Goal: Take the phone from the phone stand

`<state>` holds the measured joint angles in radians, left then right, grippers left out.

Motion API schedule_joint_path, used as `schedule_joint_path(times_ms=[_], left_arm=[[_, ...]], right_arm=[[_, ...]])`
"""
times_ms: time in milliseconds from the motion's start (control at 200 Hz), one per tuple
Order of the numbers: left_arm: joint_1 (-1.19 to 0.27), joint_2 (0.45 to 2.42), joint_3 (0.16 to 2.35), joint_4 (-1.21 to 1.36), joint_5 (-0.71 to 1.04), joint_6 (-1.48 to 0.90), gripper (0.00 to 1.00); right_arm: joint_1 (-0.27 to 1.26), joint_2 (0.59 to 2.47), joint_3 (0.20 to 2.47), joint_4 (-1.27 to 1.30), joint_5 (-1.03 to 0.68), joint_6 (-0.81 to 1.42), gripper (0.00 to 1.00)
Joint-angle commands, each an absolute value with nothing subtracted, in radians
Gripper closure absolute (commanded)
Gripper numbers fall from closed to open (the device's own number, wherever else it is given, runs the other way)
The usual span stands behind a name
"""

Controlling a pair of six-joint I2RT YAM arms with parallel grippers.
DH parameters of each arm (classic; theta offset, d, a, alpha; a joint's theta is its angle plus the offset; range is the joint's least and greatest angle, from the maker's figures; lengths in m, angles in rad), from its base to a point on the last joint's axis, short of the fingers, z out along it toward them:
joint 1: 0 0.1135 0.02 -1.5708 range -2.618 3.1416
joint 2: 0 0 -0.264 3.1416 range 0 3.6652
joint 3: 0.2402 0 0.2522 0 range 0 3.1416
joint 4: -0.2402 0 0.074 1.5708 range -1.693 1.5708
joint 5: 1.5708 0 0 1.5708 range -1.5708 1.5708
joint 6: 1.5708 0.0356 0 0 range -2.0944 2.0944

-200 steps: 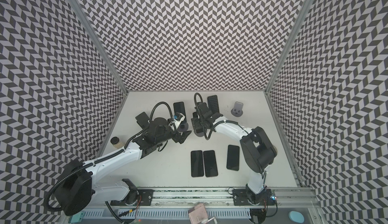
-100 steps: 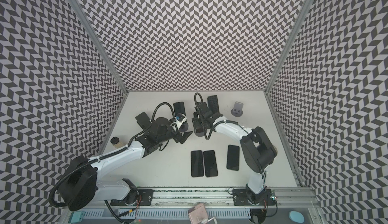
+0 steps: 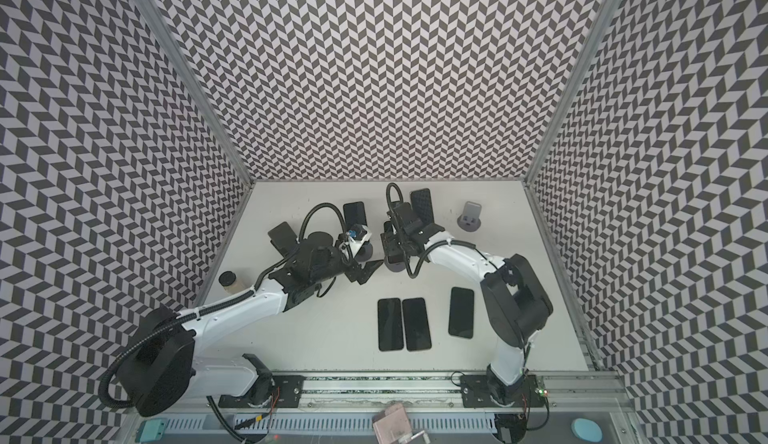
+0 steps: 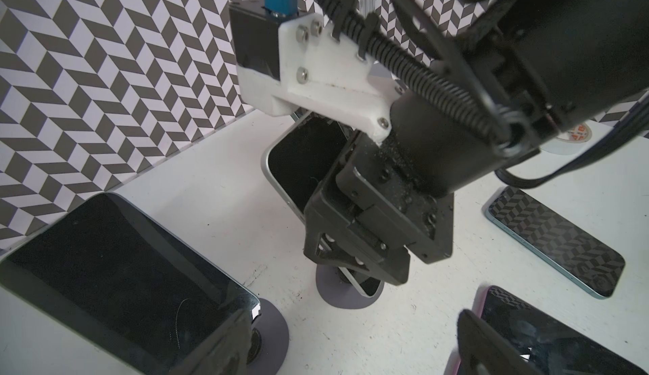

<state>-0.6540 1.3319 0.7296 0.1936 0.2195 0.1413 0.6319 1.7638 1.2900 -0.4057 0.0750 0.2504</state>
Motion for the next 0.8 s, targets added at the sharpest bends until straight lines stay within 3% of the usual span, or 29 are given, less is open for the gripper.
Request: schedule_joint_path(times_ms=[0, 796], left_arm=[[-0.647, 1.336, 0.715, 0.219, 0.233, 0.162, 0.08], [-0.649, 1.344, 0.737, 0.263, 0.312, 0.164, 0.09]], right_arm=[[0.629, 1.705, 1.286, -0.372, 0.07, 0.245, 0.34], [0.621, 1.581, 1.287, -0.446, 0.085, 0.255, 0.35]])
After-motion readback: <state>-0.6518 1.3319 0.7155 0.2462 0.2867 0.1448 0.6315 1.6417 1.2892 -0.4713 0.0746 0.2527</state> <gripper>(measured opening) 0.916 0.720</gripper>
